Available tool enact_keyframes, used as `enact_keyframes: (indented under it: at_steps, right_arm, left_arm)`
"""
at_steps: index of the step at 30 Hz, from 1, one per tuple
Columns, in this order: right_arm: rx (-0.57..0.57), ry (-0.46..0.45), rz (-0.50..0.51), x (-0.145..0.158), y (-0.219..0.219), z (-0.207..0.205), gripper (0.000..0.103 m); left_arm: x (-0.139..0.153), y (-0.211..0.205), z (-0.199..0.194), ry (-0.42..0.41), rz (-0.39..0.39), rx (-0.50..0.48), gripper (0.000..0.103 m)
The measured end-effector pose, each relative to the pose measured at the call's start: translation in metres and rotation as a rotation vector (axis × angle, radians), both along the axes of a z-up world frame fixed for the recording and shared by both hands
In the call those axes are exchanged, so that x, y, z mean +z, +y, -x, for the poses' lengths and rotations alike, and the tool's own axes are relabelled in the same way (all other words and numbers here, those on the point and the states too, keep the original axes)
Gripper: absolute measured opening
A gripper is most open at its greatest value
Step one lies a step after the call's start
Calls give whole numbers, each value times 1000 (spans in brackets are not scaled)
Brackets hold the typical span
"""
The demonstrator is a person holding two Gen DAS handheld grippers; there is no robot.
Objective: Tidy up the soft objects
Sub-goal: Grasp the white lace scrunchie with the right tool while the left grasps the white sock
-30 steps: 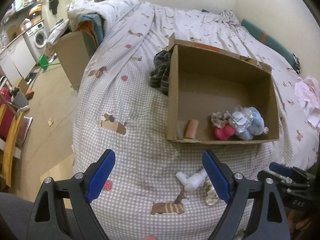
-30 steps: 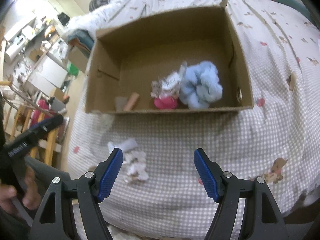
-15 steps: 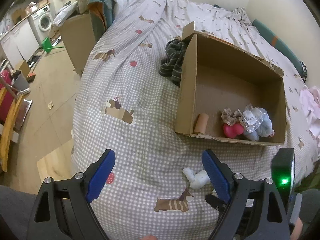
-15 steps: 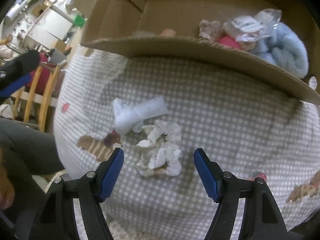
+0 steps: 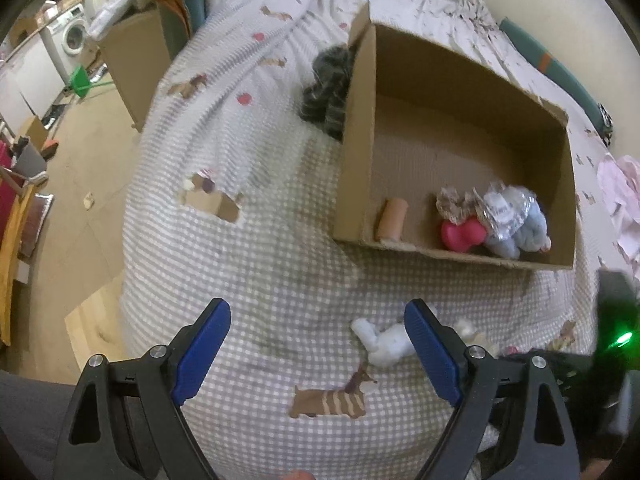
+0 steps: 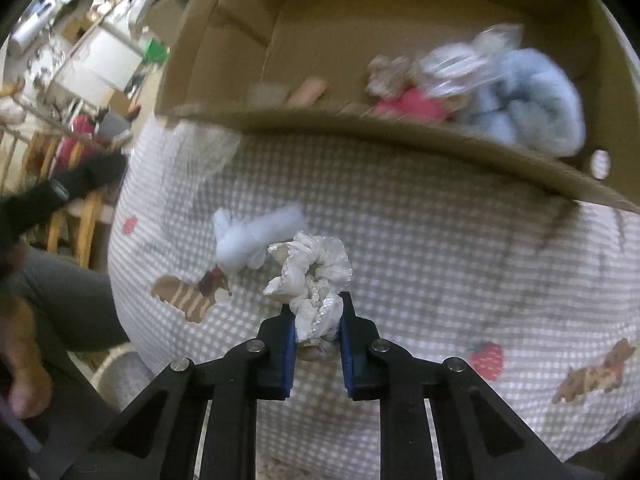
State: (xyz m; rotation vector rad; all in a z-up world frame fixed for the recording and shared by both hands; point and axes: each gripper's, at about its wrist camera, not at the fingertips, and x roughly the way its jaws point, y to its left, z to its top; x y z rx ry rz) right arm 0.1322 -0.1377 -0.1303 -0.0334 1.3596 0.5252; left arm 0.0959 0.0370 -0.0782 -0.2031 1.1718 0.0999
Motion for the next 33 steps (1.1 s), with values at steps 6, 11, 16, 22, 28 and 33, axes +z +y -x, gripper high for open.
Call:
enact_keyframes:
  at_steps: [6, 11, 16, 22, 28, 33]
  right_arm:
    - [-108, -38, -51, 16, -35, -3, 20]
    - [-155, -50, -63, 22, -57, -6, 20]
    - [-173, -56, -63, 25, -80, -6, 20]
    - [-182, -63, -60, 26, -85, -6, 20]
    - [-168, -68, -46, 24, -66, -10, 20]
    - [-153, -73, -35, 24, -60, -10, 20]
  left_arm:
    - [-29, -35, -8, 79, 2, -109, 87]
    - [-43, -60, -11, 95, -31, -188, 82]
    - [-59, -71, -17, 138, -37, -221, 71]
    - [-80, -76, -23, 193, -36, -232, 31]
    - [-70, -72, -20, 162, -42, -236, 23]
    - [-58, -60, -11, 131, -43, -218, 23]
